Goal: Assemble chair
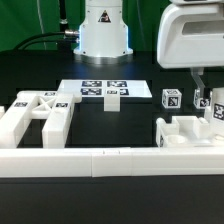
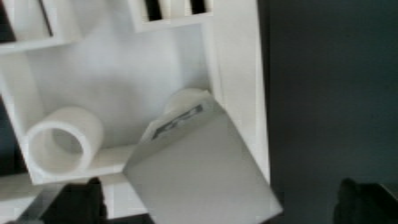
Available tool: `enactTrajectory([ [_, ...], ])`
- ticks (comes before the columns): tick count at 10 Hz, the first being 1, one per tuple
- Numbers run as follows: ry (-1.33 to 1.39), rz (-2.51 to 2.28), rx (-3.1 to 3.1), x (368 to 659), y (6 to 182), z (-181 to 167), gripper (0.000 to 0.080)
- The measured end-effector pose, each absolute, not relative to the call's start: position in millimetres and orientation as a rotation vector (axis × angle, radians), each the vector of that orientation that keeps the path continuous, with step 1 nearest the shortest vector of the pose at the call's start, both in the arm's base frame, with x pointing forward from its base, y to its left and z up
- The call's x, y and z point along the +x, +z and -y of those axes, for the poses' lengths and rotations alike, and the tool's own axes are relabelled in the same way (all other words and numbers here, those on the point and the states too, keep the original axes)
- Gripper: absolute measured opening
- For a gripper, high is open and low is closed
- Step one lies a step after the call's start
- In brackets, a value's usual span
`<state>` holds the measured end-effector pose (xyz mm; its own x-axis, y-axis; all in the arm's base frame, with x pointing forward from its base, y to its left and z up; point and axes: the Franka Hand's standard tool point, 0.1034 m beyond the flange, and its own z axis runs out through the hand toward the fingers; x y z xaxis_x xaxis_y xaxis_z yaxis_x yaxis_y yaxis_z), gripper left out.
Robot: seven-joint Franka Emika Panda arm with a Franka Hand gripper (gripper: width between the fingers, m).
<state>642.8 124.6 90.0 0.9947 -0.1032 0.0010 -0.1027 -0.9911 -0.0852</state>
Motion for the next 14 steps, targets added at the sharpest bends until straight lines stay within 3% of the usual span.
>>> enactTrajectory([
  [6, -0.111, 0.619, -3.065, 633.5, 84.1, -117.4, 0.0648],
  [8, -0.109, 0.606, -3.06, 630.4, 80.3, -119.4, 0.0648],
  [9, -0.104, 0.598, -3.06, 629.4, 78.2, -120.6, 0.0563],
  [10, -0.106, 0.599, -3.06, 630.7, 79.0, -121.2, 0.0426],
  [11, -0.105, 0.598, -3.06, 632.4, 80.4, -121.2, 0.0426],
  [12, -0.107, 0.597, -3.062, 632.9, 80.4, -119.8, 0.0287],
  [14, -0.107, 0.572, -3.066, 632.9, 80.3, -119.7, 0.0287],
])
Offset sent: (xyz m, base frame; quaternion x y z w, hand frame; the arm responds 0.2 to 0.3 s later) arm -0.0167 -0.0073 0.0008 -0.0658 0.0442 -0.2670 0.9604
